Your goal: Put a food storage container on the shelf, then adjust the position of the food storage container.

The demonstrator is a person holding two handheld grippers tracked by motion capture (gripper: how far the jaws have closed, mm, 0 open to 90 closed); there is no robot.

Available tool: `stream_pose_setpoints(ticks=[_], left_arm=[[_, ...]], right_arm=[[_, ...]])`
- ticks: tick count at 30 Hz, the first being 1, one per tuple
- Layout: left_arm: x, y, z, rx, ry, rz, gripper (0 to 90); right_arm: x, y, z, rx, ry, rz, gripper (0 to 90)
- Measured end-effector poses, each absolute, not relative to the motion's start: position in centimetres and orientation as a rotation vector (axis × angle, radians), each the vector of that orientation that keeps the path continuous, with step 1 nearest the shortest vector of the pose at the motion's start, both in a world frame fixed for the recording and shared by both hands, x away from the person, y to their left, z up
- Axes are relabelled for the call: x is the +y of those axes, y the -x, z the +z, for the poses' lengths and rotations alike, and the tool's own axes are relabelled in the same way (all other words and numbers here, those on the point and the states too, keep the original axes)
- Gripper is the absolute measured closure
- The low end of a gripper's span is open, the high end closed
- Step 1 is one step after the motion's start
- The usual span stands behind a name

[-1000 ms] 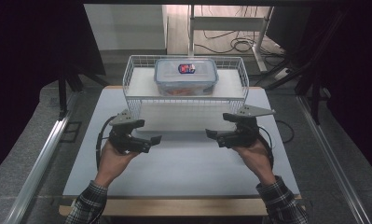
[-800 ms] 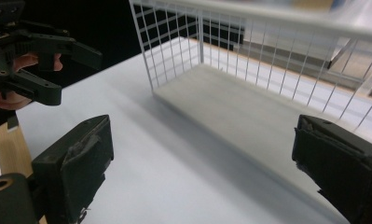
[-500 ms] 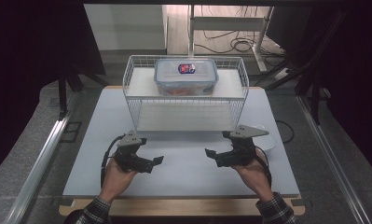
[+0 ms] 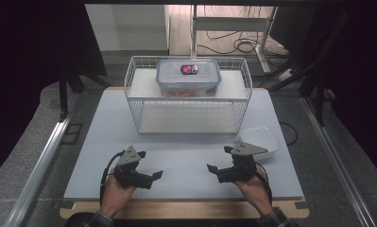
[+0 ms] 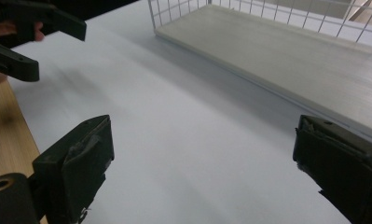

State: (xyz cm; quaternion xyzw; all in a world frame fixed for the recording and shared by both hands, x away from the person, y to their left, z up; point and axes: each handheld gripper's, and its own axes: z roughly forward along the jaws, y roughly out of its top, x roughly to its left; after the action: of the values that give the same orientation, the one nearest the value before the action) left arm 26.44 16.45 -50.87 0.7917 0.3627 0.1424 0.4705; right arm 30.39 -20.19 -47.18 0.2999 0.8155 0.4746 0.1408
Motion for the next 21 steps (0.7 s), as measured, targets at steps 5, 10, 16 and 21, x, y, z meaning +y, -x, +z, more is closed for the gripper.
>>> stream_pose_setpoints(ticks=[5,10,16,21], left_arm=[[16.5,-25.8,-51.6,0.898,-1.985,0.369,1.4],[16.3,-25.7,-52.0,0.900,-2.031,0.405,1.4],[16.4,-25.8,-52.0,0.909,-2.027,0.402,1.4],[16.6,-26.0,-52.1,0.920,-2.024,0.392,1.4]], right_arm=[[-20.2,-30.2,-48.3,2.386,-0.863,1.326,5.2],[-20.1,-30.3,-49.0,2.414,-0.865,1.293,5.2],[-20.3,-30.6,-49.1,2.415,-0.900,1.270,2.7],[-20.3,-30.7,-48.8,2.398,-0.929,1.282,1.4]])
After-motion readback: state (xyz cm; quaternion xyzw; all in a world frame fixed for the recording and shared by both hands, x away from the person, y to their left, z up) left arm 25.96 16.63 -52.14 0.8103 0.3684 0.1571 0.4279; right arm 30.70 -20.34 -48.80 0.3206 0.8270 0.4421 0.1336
